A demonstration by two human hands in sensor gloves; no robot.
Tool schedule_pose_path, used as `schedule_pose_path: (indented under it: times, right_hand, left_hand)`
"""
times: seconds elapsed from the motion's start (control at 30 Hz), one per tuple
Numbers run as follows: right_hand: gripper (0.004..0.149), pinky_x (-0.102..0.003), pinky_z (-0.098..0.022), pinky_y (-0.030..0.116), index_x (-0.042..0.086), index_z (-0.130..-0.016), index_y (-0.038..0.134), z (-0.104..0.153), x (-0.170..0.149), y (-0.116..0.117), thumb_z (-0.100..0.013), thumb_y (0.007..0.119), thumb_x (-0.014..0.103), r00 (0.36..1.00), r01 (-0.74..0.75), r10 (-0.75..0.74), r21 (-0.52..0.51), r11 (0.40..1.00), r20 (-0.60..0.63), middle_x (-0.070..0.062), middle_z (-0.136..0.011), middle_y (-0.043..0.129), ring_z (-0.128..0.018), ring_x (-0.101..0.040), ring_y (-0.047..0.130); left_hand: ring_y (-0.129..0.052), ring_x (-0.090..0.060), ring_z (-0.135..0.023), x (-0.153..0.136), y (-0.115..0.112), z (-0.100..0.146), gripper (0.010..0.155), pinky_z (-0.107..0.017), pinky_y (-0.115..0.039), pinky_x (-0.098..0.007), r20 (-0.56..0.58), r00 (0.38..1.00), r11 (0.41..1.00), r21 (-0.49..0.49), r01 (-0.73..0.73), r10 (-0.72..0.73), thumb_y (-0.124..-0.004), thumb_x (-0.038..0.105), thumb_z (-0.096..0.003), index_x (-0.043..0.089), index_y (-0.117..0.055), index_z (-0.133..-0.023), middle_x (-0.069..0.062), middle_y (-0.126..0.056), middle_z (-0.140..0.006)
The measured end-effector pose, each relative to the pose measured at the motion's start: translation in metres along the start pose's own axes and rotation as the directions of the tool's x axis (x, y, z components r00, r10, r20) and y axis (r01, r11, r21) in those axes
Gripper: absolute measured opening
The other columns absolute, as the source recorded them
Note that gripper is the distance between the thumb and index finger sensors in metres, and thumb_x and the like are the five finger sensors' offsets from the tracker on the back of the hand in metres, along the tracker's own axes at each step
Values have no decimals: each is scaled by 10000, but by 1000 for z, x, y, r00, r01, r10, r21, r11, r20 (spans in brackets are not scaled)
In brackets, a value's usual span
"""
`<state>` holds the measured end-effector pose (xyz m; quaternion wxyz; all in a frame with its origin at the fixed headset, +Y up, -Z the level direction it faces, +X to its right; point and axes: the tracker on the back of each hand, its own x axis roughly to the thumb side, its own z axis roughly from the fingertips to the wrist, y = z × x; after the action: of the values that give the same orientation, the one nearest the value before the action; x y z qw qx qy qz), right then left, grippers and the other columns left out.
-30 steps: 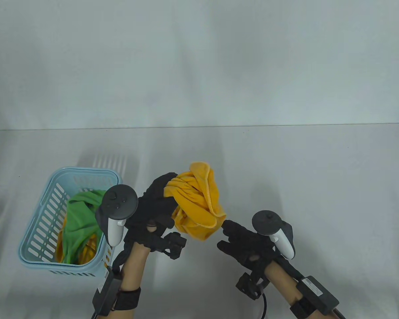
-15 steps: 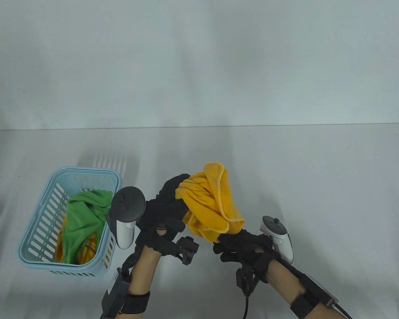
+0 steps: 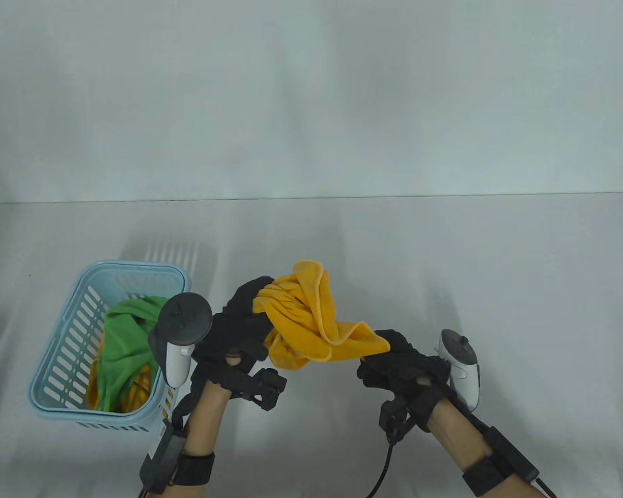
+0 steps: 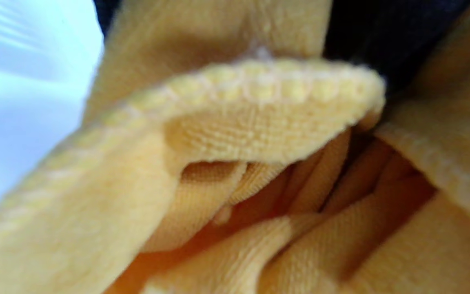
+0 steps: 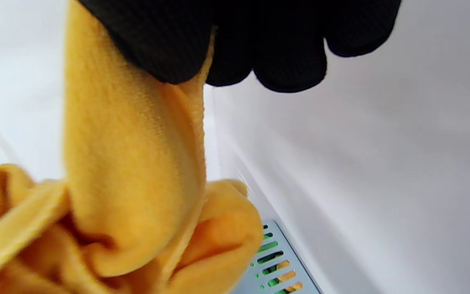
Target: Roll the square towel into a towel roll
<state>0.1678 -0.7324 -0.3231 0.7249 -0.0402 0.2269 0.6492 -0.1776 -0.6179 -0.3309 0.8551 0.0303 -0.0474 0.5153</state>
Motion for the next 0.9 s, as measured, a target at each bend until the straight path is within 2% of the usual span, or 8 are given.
schedule_pose_path:
  times: [0.17, 0.23, 0.33, 0.5, 0.7, 0.9]
  right_hand:
    - [420, -510, -588, 694, 330, -772, 706, 7, 11, -8, -370, 819, 377, 998, -3, 5, -25, 1000, 56, 43, -686, 837, -666, -234, 868]
    - [417, -521, -604, 678, 328, -778, 697, 11, 18, -9, -379, 795, 399, 996, -2, 5, -39, 999, 89, 49, -732, 822, -713, -254, 851]
    - [409, -539, -601, 689, 309, -772, 708, 21, 45, -8, -380, 797, 382, 992, 8, 6, -102, 995, 128, 19, -820, 823, -756, -290, 860]
    - [401, -506, -547, 754, 338, -768, 728, 29, 108, -6, -376, 811, 338, 953, -213, 250, -210, 954, 169, 32, -654, 922, -597, -229, 955]
    - [418, -519, -550, 737, 294, -781, 752, 33, 151, 1, -373, 818, 355, 941, -241, 287, -238, 941, 180, 14, -624, 925, -579, -239, 941]
    - [403, -520, -561, 727, 315, -778, 783, 38, 189, 16, -379, 808, 369, 907, -297, 361, -280, 913, 217, 24, -613, 919, -583, -236, 931]
  left_hand:
    - [-1020, -98, -484, -11, 2, -3, 600, -537, -852, -408, -38, 995, 995, 23, 93, -92, -836, 447, -383, 275, -706, -942, 7, -844, -840]
    - [-1019, -105, -490, -14, 1, -5, 601, -539, -849, -412, -48, 991, 992, 22, 125, -124, -838, 444, -382, 275, -706, -944, 7, -842, -846]
    - [-1021, -116, -501, -16, -4, -6, 604, -543, -844, -419, -59, 985, 986, 0, 164, -164, -840, 440, -383, 278, -703, -948, 11, -842, -859]
    - [-1026, -120, -507, -20, -18, -9, 609, -539, -846, -419, -51, 970, 970, -63, 235, -238, -841, 439, -378, 282, -703, -950, 16, -843, -866]
    - [-1022, -132, -521, -25, -32, -12, 625, -545, -838, -428, -53, 954, 950, -123, 287, -295, -833, 448, -376, 274, -690, -959, 8, -831, -878]
    - [-993, -211, -622, -30, -47, -12, 706, -569, -802, -467, -50, 930, 911, -224, 345, -365, -812, 502, -371, 265, -626, -1009, -9, -769, -953]
